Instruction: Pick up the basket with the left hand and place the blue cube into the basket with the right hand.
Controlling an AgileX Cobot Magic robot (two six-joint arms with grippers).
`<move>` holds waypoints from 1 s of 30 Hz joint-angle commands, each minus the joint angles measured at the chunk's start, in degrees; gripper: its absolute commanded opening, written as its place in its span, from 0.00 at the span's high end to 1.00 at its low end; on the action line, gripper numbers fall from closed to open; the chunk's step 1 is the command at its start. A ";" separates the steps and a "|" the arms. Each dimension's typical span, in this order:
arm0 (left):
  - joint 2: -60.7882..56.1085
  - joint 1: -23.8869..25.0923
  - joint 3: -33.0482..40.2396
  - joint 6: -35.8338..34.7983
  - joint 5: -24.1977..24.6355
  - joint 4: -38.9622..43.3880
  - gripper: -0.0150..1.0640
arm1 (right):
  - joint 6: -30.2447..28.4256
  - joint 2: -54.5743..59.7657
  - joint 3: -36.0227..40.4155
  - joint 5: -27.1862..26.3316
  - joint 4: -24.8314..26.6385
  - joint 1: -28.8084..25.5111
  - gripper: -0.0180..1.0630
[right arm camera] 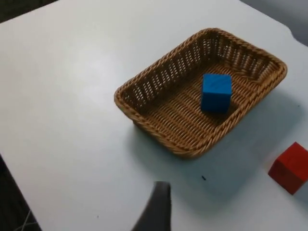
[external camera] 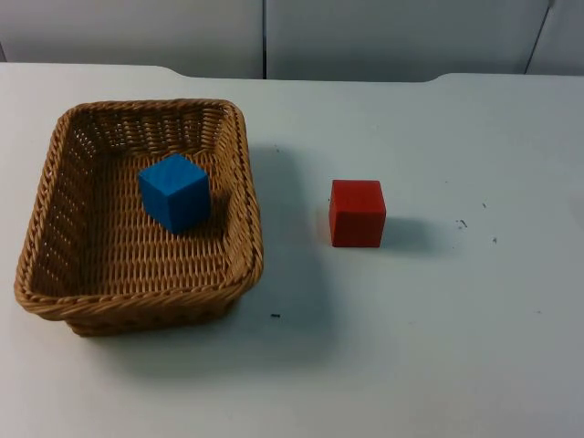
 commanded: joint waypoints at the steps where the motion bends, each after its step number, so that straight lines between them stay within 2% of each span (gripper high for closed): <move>1: -5.55 0.27 1.83 -2.11 0.34 2.12 0.40 | -2.89 -0.62 0.32 1.03 1.82 0.24 0.25; 3: -10.95 0.27 1.84 -5.40 1.55 6.45 0.33 | -4.11 -1.35 0.32 2.25 3.15 0.24 0.25; 6: -17.85 0.27 1.84 -10.53 2.45 11.78 0.18 | -4.21 -1.84 0.32 5.51 3.39 0.24 0.16; 7: -17.85 0.27 1.84 -10.53 2.45 11.78 0.18 | -4.21 -1.84 0.32 5.51 3.39 0.24 0.16; 10: -23.50 0.27 1.84 -15.42 5.46 17.20 0.10 | -5.10 -2.99 2.15 6.29 4.01 0.24 0.06; 12: -23.86 0.27 1.84 -16.30 5.93 18.18 0.10 | -5.73 -3.31 2.55 6.21 4.34 0.24 0.04; 14: -23.86 0.27 1.84 -19.69 8.06 21.75 0.10 | -7.04 -5.31 4.79 4.66 5.45 0.24 0.02; 16: -23.86 0.27 2.08 -20.01 9.87 22.83 0.10 | -6.61 -7.58 6.50 3.53 5.57 0.24 0.02; 22: -23.86 0.27 4.63 -22.20 10.54 23.16 0.10 | -6.61 -12.79 7.66 4.19 5.23 0.24 0.02; 26: -23.86 0.27 7.24 -24.04 10.44 23.86 0.10 | -6.61 -16.78 7.66 6.32 4.83 0.24 0.02; 30: -23.86 0.27 10.04 -25.58 9.08 24.01 0.10 | -6.61 -22.05 7.66 12.74 3.65 0.24 0.02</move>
